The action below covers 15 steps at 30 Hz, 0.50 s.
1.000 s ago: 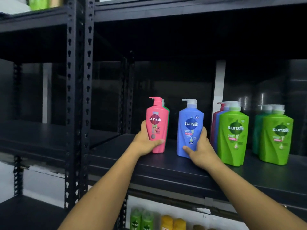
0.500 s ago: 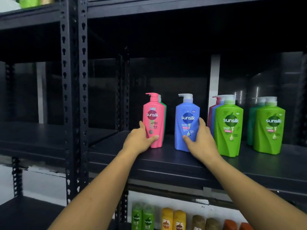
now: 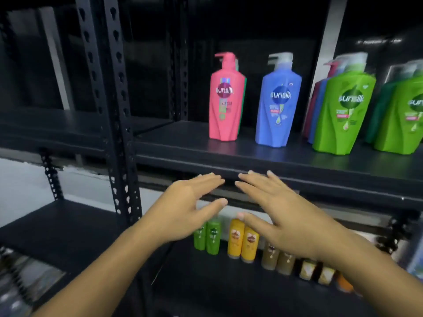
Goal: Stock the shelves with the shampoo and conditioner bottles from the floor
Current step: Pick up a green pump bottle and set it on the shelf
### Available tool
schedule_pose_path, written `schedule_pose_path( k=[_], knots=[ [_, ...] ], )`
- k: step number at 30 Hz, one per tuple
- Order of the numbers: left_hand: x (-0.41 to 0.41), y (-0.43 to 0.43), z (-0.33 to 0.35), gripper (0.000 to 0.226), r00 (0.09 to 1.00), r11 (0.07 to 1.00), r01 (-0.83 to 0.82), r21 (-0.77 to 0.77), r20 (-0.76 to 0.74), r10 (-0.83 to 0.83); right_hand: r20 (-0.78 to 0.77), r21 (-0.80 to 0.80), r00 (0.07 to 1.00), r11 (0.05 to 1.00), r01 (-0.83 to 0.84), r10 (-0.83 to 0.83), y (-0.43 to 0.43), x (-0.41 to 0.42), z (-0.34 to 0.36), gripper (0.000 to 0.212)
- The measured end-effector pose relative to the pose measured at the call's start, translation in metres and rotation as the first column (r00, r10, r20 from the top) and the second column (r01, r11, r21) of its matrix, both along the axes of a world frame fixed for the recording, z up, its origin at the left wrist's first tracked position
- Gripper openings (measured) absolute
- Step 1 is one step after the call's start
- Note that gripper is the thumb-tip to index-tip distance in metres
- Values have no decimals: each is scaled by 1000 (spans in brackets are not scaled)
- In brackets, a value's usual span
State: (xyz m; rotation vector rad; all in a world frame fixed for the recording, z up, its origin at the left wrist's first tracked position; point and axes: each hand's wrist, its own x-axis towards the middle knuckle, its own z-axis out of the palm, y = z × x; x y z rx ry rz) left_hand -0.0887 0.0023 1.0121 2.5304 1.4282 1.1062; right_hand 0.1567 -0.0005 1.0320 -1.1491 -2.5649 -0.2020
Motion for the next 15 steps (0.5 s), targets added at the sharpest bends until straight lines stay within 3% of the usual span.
schedule_pose_path(
  k=[4,7,11,15],
  knots=[
    [-3,-27,-79,50,1000,987,21,-162,24,-17,15,-231,1000,973,-6,9,-23,-8,-75,74],
    [-4,-41,-165,54,1000,923,-21,-385,-3,21,63,-473,998,881,15,17,-36,-17,-152,74],
    [-6,-67,-289,56,996,708,-81,-701,-83,32,86,-718,996,692,72,-15,-57,-24,-276,68],
    [-13,-94,-369,49,984,500,-172,-849,-174,44,233,-825,971,517,227,-54,-73,-26,-370,74]
  ],
)
